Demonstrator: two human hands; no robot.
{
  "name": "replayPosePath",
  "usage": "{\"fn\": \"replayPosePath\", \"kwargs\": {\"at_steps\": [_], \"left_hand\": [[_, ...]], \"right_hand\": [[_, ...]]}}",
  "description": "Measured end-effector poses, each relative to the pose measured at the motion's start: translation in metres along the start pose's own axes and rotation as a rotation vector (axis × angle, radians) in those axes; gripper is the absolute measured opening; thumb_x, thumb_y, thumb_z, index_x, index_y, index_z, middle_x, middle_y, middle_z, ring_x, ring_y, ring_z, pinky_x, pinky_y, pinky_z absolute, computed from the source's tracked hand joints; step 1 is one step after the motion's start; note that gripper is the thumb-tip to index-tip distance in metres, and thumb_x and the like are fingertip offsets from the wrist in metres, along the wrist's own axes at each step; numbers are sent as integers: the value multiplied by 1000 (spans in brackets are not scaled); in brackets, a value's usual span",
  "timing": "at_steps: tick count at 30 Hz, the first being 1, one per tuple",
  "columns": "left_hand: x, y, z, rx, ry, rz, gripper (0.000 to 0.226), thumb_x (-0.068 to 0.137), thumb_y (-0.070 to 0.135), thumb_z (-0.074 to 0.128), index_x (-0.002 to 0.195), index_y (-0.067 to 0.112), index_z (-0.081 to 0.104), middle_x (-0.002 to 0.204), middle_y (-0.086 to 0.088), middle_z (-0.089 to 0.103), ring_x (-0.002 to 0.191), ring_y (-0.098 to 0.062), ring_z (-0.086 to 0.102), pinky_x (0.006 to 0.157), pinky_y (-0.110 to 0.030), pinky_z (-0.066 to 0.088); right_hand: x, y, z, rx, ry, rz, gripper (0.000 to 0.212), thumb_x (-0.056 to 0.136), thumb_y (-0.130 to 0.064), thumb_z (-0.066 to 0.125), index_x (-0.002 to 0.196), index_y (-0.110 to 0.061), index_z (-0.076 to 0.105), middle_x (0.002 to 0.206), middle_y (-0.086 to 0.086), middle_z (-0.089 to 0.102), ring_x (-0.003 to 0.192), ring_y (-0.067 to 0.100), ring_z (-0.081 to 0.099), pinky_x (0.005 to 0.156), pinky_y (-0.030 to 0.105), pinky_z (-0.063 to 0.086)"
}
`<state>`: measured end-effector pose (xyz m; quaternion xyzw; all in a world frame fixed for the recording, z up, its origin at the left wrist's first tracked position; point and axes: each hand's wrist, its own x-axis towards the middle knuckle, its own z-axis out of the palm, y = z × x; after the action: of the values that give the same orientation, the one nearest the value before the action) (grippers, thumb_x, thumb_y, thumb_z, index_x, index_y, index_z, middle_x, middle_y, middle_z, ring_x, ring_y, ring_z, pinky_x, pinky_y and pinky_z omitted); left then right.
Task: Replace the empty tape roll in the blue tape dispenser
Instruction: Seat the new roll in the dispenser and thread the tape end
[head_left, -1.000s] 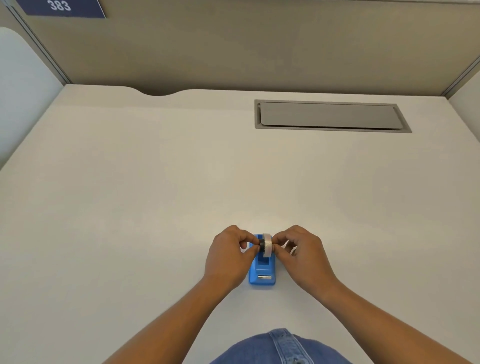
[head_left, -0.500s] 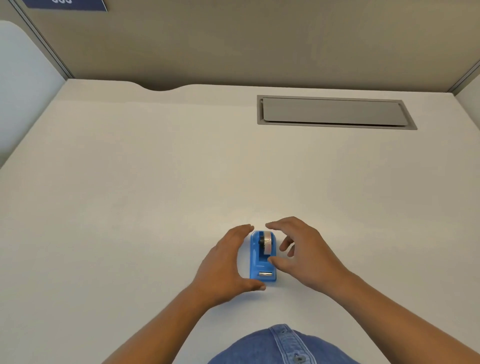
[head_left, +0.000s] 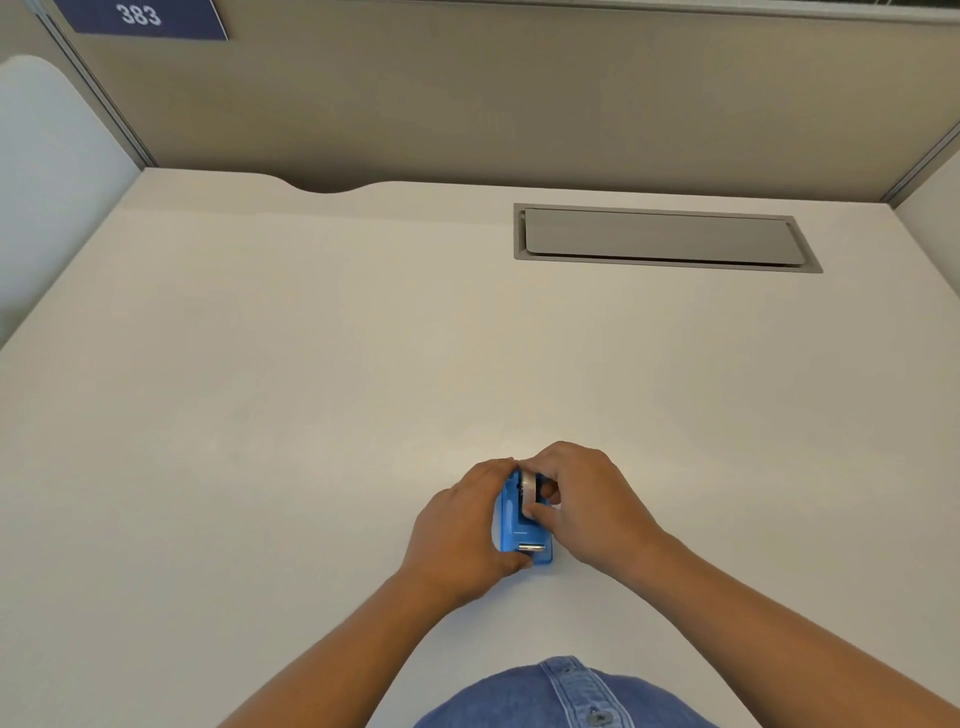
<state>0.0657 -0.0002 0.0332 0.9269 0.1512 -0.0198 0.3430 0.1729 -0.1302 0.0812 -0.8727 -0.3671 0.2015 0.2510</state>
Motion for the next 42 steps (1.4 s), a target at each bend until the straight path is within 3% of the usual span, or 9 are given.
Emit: {"fn": "replayPosePath", "kwargs": {"at_steps": [7, 14, 19, 22, 28, 35, 42], "left_hand": [[0, 0, 0, 15, 7, -2, 96, 58, 63, 79, 139, 35, 34, 141, 12, 52, 113, -11, 58, 88, -18, 33], [0, 4, -3, 20, 3, -2, 91, 58, 60, 80, 135, 37, 36, 137, 14, 54, 108, -9, 58, 85, -17, 35], [0, 5, -4, 25, 3, 7, 91, 59, 58, 79, 136, 37, 36, 137, 15, 53, 108, -10, 59, 86, -19, 39], [0, 5, -4, 20, 2, 11, 91, 59, 56, 79, 137, 36, 36, 138, 15, 52, 109, -10, 59, 90, -24, 46], [0, 6, -2, 17, -5, 1, 88, 58, 58, 80, 132, 37, 37, 135, 15, 53, 102, -10, 61, 82, -18, 39], [1, 4, 2, 34, -1, -3, 93, 59, 60, 79, 136, 36, 35, 139, 14, 51, 107, -12, 61, 90, -26, 48], [1, 4, 1, 36, -9, -7, 93, 58, 59, 79, 136, 35, 34, 139, 14, 51, 106, -11, 61, 85, -20, 41]], "right_hand": [[-6, 0, 5, -3, 20, 12, 35, 84, -17, 72, 118, -21, 66, 106, -5, 58, 90, 12, 57, 83, 27, 52], [-6, -5, 1, -17, 15, 14, 31, 84, -16, 71, 114, -21, 67, 100, -3, 50, 84, 14, 56, 78, 29, 53], [-6, -9, -7, -65, -39, 32, 31, 79, -20, 71, 108, -30, 66, 97, -4, 54, 86, 14, 57, 76, 30, 52], [-9, -12, -9, -77, -13, 21, 40, 81, -23, 69, 118, -33, 61, 103, -5, 59, 88, 13, 58, 79, 29, 52], [-11, -19, -8, -129, 57, -42, 30, 87, -23, 65, 117, -26, 64, 103, -5, 56, 87, 15, 59, 76, 27, 52], [-11, -20, -6, -169, 42, -19, 23, 89, -25, 61, 111, -24, 67, 99, -2, 60, 88, 17, 59, 78, 29, 51], [-5, -21, -4, -194, 42, 17, 16, 88, -32, 65, 98, -20, 68, 93, -3, 59, 81, 16, 57, 71, 25, 46]]}}
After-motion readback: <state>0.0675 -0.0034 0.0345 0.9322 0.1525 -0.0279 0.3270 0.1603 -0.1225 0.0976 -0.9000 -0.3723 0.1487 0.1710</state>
